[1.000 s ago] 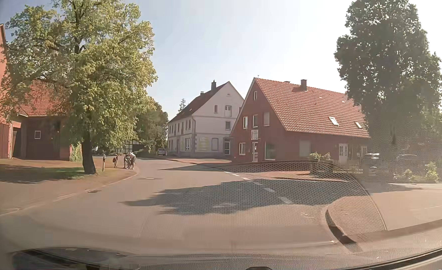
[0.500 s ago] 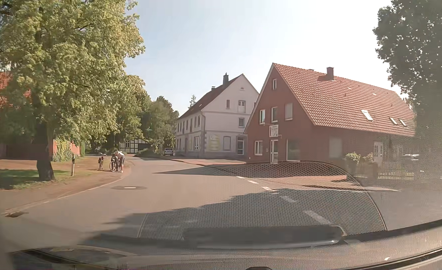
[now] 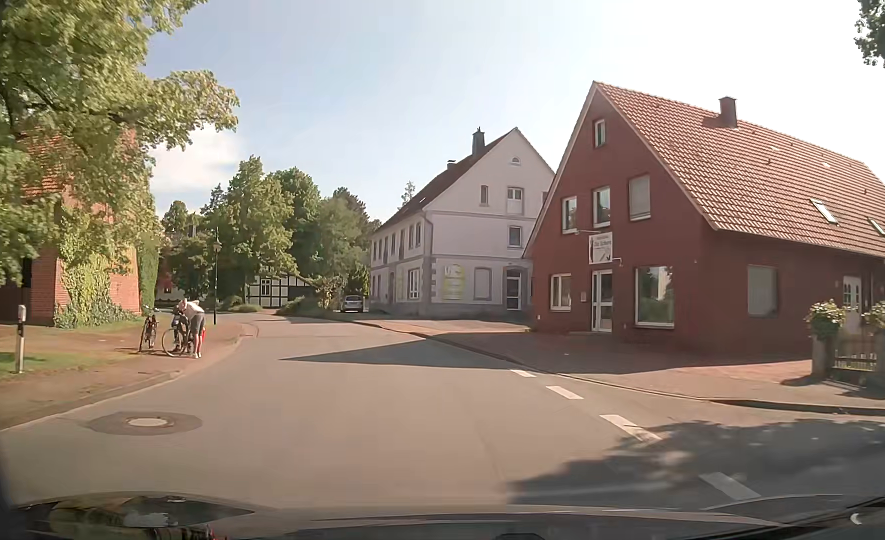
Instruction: Follow the waypoints while adhering to traffic rules and regulations
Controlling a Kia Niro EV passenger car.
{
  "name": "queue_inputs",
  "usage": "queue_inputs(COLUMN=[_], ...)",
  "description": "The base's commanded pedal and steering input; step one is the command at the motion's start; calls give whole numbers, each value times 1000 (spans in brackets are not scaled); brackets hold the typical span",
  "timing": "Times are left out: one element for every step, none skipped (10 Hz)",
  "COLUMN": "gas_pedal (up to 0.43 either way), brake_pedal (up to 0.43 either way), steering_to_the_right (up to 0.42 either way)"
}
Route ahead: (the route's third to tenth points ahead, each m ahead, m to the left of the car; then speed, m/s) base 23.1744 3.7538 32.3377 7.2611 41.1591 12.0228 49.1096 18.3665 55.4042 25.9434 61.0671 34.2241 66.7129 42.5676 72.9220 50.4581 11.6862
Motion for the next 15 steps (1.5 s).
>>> queue_inputs(gas_pedal=[169,169,169,169,169,150,130,118,110,110,118,118,130,130,138], brake_pedal=[0,0,0,0,0,0,0,0,0,0,0,0,0,0,0], steering_to_the_right=[-47,-53,-58,-60,-63,-65,-66,-66,-66,-66,-67,-68,-71,-74,-74])
